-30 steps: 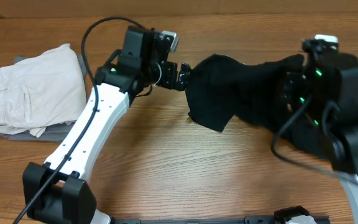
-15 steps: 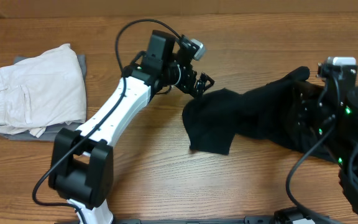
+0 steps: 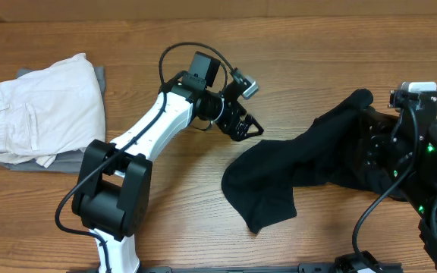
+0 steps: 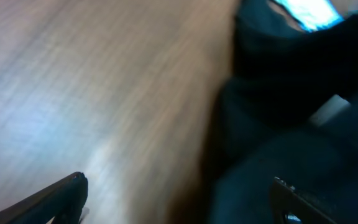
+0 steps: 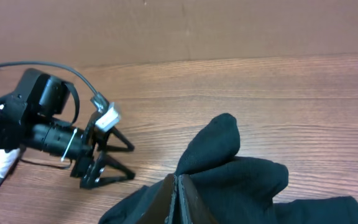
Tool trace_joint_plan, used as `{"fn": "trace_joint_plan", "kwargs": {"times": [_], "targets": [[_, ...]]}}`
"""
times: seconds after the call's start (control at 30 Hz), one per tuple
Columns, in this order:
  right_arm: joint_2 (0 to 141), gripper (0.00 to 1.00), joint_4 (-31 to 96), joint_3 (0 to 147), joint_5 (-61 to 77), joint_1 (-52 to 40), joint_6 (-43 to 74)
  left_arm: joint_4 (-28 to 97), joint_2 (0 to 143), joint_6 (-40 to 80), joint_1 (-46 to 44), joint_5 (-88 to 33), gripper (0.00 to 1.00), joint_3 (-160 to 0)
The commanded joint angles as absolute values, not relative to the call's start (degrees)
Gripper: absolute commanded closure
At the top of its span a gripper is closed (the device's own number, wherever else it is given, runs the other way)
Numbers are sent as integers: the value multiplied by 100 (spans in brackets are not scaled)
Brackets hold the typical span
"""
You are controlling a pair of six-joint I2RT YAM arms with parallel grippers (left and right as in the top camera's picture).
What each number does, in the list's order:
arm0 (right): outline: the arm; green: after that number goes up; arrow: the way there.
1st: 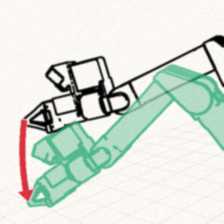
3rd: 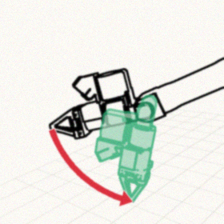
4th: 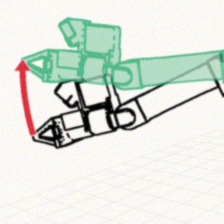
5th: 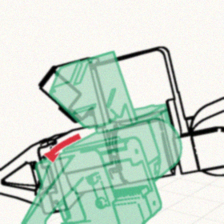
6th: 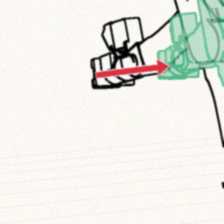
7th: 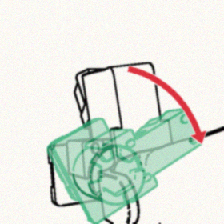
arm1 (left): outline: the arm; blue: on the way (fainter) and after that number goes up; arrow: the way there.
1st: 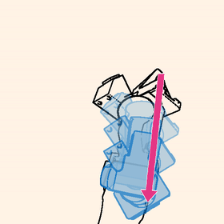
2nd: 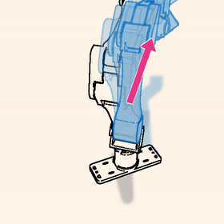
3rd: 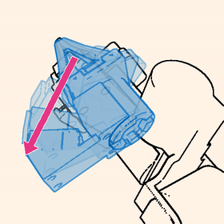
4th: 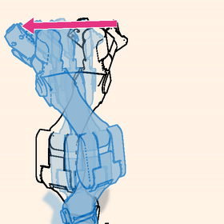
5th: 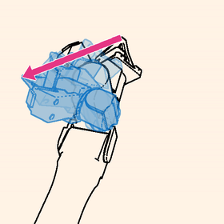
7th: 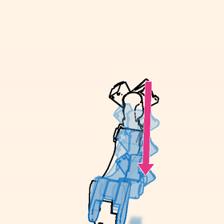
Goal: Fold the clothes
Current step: 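Reach the left gripper to the black T-shirt and pinch its edge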
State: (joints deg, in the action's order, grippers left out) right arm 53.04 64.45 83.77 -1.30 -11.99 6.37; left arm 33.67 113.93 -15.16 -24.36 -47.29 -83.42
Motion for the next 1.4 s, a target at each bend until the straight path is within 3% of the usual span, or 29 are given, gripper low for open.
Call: {"fn": "trace_joint_plan", "kwargs": {"times": [0.0,0.33,0.47,0.77,0.97,1.0,1.07,1.1,1.23,1.37], "targets": [[5240,96,6357,8562,-137,-1192,593,3618,11450,-2137,-2458,-5494,8,-8449],[5240,96,6287,8562,-130,-1192,596,4003,11749,-2600,-2648,-5172,15,-8449],[5240,96,6292,8562,-113,-1192,598,3992,11992,-2659,-2689,-5186,23,-8449],[5240,96,6289,8562,-117,-1192,598,4023,12160,-2663,-2652,-6434,62,-8449],[5240,96,6285,8562,-117,-1192,596,4322,12160,-2663,-2596,-6462,91,-8449],[5240,96,6274,8562,-117,-1192,596,4401,12160,-2663,-2580,-6460,87,-8449],[5240,95,6252,8562,-117,-1192,598,4598,12160,-2733,-2574,-6366,55,-8449],[5240,96,6243,8562,-117,-1192,598,4678,12160,-2779,-2574,-6239,50,-8449],[5240,95,6204,8562,-117,-1192,598,4845,12160,-2880,-2650,-5918,45,-8449],[5240,95,6198,8562,-117,-1192,598,4838,12160,-2880,-2816,-5765,59,-8449]]}}
